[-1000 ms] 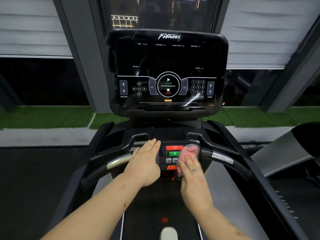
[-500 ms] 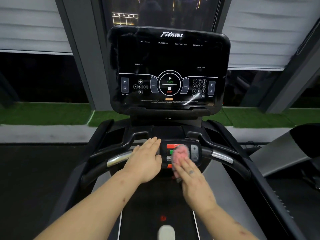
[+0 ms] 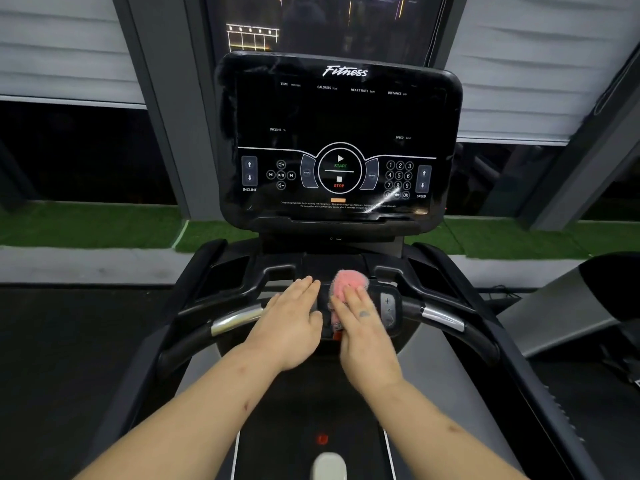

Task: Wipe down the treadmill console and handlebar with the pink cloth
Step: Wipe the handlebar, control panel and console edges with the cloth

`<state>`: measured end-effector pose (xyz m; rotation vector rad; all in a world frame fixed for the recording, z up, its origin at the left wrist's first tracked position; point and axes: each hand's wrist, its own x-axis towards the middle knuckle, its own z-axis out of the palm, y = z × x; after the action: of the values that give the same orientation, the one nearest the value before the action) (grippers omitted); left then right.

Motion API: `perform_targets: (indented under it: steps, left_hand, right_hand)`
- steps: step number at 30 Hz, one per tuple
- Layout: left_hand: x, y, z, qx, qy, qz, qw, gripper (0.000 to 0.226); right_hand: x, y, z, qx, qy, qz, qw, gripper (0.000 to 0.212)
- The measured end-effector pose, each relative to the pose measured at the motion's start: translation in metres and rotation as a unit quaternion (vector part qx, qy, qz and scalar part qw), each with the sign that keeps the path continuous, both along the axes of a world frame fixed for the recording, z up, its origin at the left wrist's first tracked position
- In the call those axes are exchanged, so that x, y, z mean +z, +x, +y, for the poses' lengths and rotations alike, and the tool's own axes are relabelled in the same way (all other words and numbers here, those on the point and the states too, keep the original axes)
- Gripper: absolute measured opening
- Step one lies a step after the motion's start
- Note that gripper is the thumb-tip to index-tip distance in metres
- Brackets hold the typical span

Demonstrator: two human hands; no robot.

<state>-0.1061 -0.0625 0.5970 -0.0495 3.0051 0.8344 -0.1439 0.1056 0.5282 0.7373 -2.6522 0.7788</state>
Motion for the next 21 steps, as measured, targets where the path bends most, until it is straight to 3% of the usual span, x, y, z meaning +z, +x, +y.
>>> perform_targets:
  steps: [4, 10, 19, 21]
  left_hand:
    - [0.002, 0.001, 0.003, 0.018, 0.042, 0.002, 0.999, 0.056]
    - [0.008, 0.003, 0.004, 0.020, 0.023, -0.007, 1.000, 0.055]
    - [0.005, -0.001, 0.006, 0.026, -0.015, -0.009, 1.000, 0.057]
    - [0.004, -0.002, 0.006, 0.028, -0.016, -0.009, 0.999, 0.057]
  right_hand:
    - [-0.009, 0.014, -0.027, 0.067, 0.011, 0.002, 0.998, 0.065]
    - [0.002, 0.007, -0.003, 0.130, 0.086, 0.048, 0.987, 0.063]
    - [0.012, -0.013, 0.069, 0.055, 0.101, 0.059, 0.992, 0.050]
    - [0.029, -0.016, 0.072, 0.029, 0.070, 0.006, 0.997, 0.041]
